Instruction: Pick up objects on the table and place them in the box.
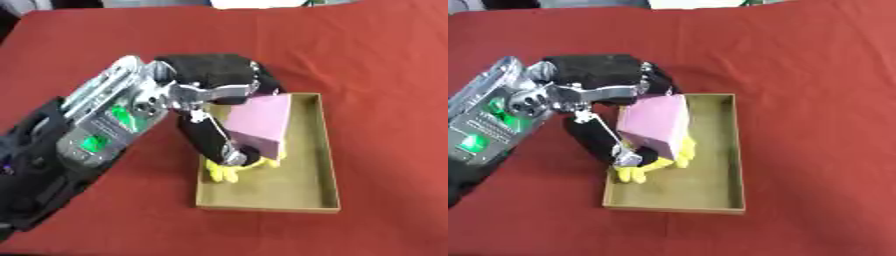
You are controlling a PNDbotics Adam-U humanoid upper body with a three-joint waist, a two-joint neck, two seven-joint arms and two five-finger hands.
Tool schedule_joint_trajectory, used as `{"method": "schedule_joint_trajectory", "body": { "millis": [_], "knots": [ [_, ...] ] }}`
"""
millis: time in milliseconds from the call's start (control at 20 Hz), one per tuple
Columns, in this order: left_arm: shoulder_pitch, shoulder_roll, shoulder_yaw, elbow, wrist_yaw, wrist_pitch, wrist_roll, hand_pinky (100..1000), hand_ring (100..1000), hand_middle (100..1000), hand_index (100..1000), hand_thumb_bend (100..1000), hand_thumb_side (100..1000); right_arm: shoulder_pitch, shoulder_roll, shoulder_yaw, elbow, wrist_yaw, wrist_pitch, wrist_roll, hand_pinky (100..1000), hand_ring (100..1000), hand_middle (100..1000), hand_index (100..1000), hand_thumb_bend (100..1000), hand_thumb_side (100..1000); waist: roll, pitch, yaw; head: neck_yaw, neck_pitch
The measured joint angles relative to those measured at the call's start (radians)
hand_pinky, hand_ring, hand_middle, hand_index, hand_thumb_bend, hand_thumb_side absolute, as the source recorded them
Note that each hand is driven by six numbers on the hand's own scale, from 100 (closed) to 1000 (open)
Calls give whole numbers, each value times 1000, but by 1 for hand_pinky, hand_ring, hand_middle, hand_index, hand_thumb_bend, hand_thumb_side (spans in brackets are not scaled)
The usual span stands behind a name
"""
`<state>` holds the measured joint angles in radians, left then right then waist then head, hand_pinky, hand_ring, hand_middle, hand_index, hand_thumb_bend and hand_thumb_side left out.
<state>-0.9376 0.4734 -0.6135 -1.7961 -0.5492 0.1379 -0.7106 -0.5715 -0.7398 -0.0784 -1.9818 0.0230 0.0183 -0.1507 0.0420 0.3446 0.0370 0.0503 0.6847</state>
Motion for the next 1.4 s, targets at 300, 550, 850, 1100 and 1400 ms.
{"method": "schedule_joint_trajectory", "body": {
  "millis": [300,550,850,1100,1400],
  "knots": [
    [5,-16,-16,38,-55,-59,-13,767,839,750,869,615,356,1,5,-2,-2,1,0,0,721,651,594,822,100,955,0,0,-1,0,0],
    [6,-17,-17,57,-123,-101,-27,803,876,766,871,789,421,7,5,-2,-3,1,1,1,720,650,593,821,100,958,0,0,0,0,0],
    [6,-19,2,51,-186,-137,-23,806,884,769,872,818,452,9,9,-7,-3,1,4,1,720,650,592,820,100,957,0,0,2,0,-1],
    [6,-19,26,19,-182,-130,-5,780,864,746,856,750,461,9,12,-8,-3,1,5,1,721,651,592,819,100,955,0,-1,3,0,-2],
    [20,-7,88,-67,-107,-84,41,766,855,743,865,597,497,10,12,-8,-3,2,5,-4,721,652,594,819,100,948,0,-6,7,-4,-2]
  ]
}}
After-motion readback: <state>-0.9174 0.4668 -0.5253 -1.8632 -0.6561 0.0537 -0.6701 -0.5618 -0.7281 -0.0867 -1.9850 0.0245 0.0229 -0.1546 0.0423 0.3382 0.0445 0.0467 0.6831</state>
